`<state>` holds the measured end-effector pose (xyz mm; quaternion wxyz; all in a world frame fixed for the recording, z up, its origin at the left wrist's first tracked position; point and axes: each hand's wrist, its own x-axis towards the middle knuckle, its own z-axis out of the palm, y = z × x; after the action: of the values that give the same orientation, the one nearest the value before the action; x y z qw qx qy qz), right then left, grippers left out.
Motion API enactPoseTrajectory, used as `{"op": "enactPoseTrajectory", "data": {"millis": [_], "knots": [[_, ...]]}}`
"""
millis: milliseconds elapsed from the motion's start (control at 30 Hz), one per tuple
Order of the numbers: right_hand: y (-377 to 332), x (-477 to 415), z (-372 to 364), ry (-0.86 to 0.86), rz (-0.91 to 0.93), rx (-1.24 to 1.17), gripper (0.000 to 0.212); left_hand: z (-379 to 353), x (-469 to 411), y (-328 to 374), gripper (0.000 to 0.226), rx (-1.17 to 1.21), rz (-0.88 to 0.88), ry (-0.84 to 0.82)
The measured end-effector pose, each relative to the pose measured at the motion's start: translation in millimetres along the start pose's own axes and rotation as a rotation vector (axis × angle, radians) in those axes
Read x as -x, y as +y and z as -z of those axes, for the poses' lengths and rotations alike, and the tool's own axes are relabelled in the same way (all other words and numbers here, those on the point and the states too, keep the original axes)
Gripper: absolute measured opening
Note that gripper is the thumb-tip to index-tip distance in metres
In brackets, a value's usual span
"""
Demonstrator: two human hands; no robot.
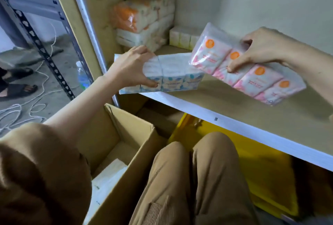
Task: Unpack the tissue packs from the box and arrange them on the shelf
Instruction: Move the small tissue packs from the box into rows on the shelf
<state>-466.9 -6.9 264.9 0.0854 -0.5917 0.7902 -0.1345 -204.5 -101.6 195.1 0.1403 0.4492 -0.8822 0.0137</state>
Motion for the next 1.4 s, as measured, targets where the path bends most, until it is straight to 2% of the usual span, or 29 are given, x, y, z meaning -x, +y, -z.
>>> {"op": "enactPoseTrajectory", "data": {"millis": [267, 433, 600, 767, 800, 900, 1033, 1133, 1200, 1400], "knots": [[66.6, -3.4, 5.5, -0.003, -0.154, 0.085, 0.037, -25.6, -85.2, 21.8, 0.085, -0.028, -0.164, -0.134], [90.2, -16.7, -10.7, -0.015, -0.213, 0.145, 0.058, -47.1, -127.5, 14.3, 0.088, -0.025, -0.124, -0.225], [98.2, -33.4, -32.6, -0.051, -0.175, 0.201, 0.050, -65.4, -153.4, 5.6, 0.086, -0.016, -0.104, -0.339], [95.8, -47.8, -49.8, -0.097, -0.155, 0.161, 0.040, -76.5, -165.5, 0.0, 0.089, 0.007, -0.078, -0.349], [96.4, -51.0, -52.9, -0.095, -0.137, 0.158, 0.045, -77.7, -166.9, -0.7, 0.090, 0.006, -0.074, -0.354], [97.8, -57.5, -57.7, -0.099, -0.107, 0.166, 0.077, -81.2, -167.1, -0.9, 0.095, 0.016, -0.058, -0.368], [99.5, -50.7, -53.4, -0.048, -0.076, 0.116, 0.093, -77.5, -156.0, 2.3, 0.102, 0.031, -0.059, -0.339], [109.0, -39.9, -49.2, 0.029, -0.050, 0.101, 0.081, -66.0, -136.5, 9.5, 0.080, 0.005, -0.102, -0.150], [115.1, -32.8, -49.9, 0.023, -0.046, 0.121, 0.071, -64.2, -124.5, 14.4, 0.067, -0.001, -0.131, -0.036], [119.9, -30.1, -64.2, 0.070, -0.045, 0.154, 0.054, -85.9, -123.6, 33.8, 0.059, -0.016, -0.131, -0.068]]}}
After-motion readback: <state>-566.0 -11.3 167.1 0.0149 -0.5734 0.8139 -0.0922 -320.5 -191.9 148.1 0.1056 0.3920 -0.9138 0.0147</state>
